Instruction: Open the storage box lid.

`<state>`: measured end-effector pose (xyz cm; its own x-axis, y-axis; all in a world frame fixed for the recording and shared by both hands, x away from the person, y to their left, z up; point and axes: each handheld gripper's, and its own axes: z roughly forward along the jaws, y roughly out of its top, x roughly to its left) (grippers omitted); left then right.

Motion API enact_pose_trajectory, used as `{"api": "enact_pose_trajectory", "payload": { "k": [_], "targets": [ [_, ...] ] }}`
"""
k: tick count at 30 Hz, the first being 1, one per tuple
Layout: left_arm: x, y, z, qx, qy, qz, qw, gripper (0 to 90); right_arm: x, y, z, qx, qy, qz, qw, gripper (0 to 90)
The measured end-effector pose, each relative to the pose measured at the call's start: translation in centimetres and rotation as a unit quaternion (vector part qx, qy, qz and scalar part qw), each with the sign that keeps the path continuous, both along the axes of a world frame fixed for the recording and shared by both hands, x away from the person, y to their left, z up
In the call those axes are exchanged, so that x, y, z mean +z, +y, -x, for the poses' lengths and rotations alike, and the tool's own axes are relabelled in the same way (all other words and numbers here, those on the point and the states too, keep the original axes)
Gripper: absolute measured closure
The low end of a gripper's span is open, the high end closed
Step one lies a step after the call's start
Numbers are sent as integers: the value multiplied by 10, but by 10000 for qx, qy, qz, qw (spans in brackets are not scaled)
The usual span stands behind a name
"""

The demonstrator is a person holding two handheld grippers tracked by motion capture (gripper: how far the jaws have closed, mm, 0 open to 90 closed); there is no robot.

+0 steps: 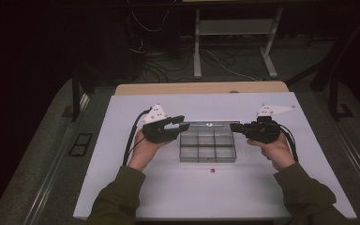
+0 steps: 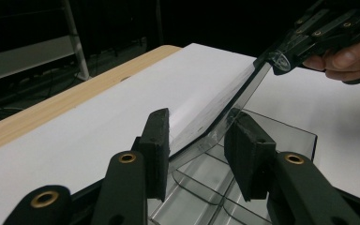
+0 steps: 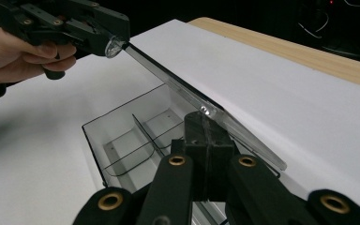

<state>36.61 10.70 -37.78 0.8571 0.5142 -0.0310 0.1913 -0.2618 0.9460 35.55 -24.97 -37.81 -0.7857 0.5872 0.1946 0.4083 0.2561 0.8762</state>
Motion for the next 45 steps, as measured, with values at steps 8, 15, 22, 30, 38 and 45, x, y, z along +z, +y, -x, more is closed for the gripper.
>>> {"api": "enact_pose_trajectory", "payload": {
  "k": [8,15,22,30,38,45],
  "targets": [
    [3,-3,-2,20,-82,-38,10000,609,-1,-2,1,-49,-31,21,10000,892],
    [6,-4,-5,53,-92,-18,9999,617,0,-4,9,-46,-56,61,10000,864],
    [10,-5,-10,94,-37,-11,9999,621,-5,-13,22,-113,-70,135,9998,724],
    [13,-7,-17,126,-35,0,9999,631,-19,-27,35,-329,36,251,9991,512],
    [16,-7,-26,153,-19,48,9999,644,-33,-32,50,-480,119,348,9982,361],
    [17,-7,-33,165,-30,42,9999,658,-45,-34,67,-549,194,494,9971,302]
  ]
}}
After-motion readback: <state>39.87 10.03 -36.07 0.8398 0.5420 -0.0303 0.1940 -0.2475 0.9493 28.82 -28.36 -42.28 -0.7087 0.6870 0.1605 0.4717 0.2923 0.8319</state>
